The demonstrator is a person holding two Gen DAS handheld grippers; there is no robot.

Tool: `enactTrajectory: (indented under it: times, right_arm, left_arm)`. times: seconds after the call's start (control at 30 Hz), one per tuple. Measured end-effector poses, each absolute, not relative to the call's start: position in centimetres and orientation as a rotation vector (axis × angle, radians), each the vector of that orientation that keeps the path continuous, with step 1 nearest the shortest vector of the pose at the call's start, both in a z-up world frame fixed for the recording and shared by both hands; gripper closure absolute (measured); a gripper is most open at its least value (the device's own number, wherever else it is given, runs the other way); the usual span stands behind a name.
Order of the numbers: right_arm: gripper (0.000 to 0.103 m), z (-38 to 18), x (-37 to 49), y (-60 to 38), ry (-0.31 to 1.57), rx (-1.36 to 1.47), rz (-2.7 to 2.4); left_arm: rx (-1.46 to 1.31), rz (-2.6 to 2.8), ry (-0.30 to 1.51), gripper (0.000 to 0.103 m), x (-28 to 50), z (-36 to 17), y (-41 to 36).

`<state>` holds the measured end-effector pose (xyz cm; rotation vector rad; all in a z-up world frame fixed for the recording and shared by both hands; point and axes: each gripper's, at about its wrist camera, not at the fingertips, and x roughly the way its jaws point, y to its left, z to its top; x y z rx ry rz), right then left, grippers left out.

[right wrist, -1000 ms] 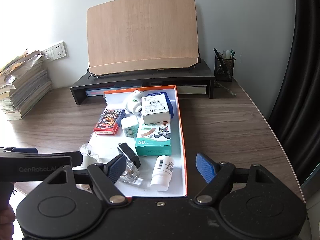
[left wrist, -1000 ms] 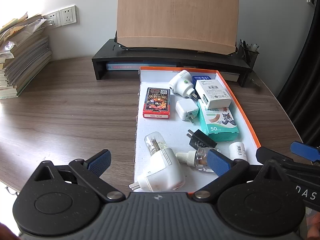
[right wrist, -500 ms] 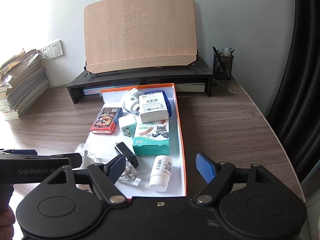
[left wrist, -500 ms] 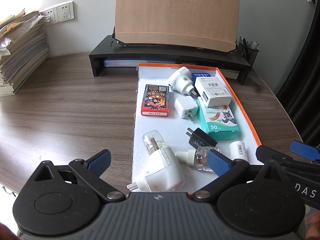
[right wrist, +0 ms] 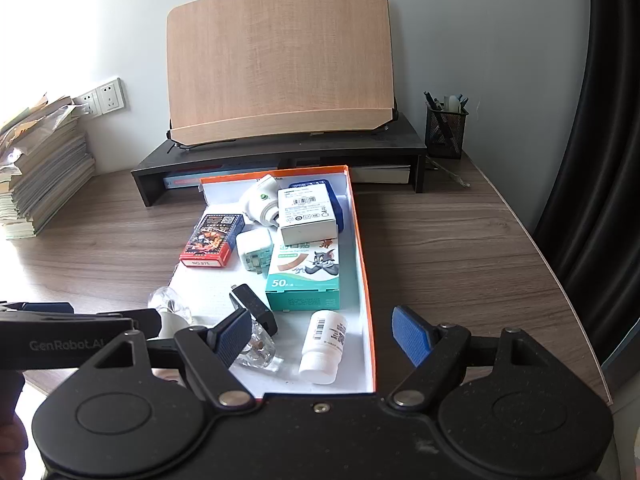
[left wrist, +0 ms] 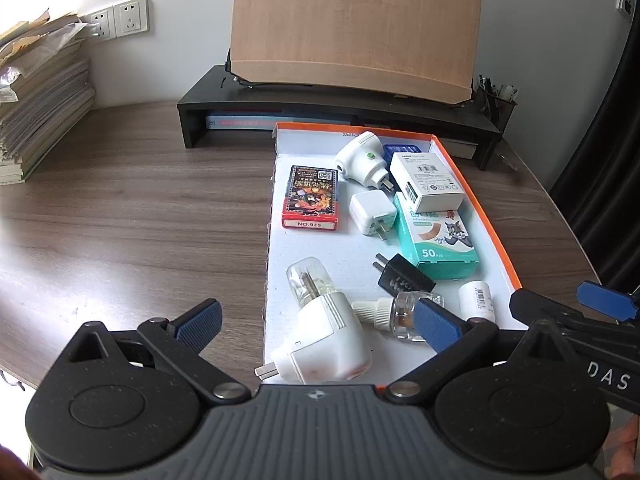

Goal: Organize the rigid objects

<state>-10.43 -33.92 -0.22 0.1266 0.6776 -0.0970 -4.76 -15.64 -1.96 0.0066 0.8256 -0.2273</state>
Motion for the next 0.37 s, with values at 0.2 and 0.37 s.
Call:
enactTrajectory:
  times: [0.2,0.37]
  right_arm:
    - [0.012,-0.31,-10.35,-33.90,0.677,0.128,-0.101]
    - [0.012,-0.51,-10.25,-34.10,0.678,0.127,-0.114]
  left_arm:
    - [-0.007,-0.234,0.818,0.000,-4.88,-1.93,-15.43]
    - [-0.015,-0.262,0.829,0.000,-4.67,-2.03,-15.50]
